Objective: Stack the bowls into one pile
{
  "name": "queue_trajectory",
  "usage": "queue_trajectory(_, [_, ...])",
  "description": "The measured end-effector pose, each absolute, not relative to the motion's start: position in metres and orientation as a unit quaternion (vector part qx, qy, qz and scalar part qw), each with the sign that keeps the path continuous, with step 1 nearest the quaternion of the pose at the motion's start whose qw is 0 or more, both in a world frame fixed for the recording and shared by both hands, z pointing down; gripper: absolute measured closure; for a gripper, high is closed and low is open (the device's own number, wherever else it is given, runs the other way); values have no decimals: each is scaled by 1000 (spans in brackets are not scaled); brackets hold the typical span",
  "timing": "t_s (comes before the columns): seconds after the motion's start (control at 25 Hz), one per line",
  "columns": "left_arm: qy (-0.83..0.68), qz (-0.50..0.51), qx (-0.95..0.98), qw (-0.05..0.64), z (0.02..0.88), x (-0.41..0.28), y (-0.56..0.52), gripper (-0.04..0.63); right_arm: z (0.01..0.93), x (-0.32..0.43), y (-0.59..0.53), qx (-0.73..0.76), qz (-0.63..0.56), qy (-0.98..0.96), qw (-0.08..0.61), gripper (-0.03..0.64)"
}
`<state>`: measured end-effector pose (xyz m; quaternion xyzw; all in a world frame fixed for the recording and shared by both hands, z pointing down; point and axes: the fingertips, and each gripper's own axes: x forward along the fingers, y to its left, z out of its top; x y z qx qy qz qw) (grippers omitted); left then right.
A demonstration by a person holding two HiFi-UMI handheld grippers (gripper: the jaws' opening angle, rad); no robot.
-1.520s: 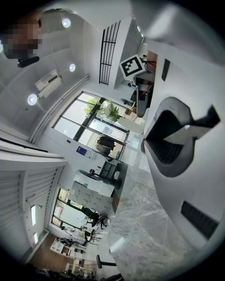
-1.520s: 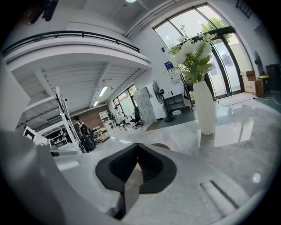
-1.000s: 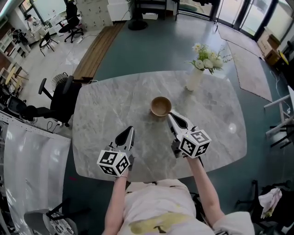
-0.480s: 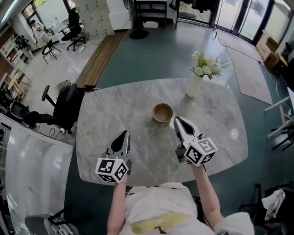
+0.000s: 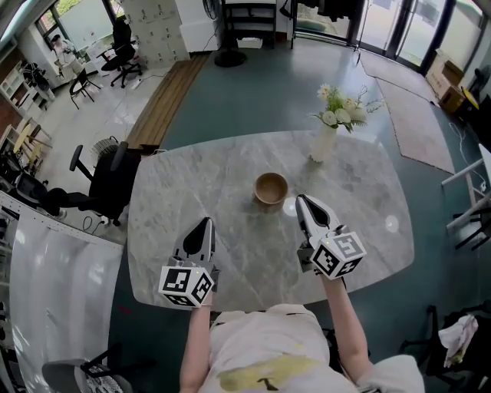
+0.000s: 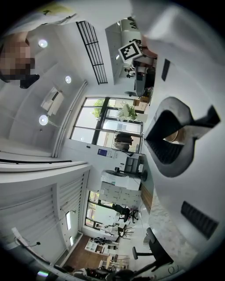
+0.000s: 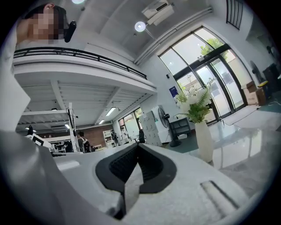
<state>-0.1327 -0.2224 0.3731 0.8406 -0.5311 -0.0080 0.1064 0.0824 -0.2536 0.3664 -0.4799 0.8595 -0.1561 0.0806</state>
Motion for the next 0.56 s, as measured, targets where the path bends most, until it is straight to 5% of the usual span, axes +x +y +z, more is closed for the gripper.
queue_trajectory(0.56, [-551,-4,829,98,366,-140,-214,595,367,93,-251,-491,-140,858,60,611])
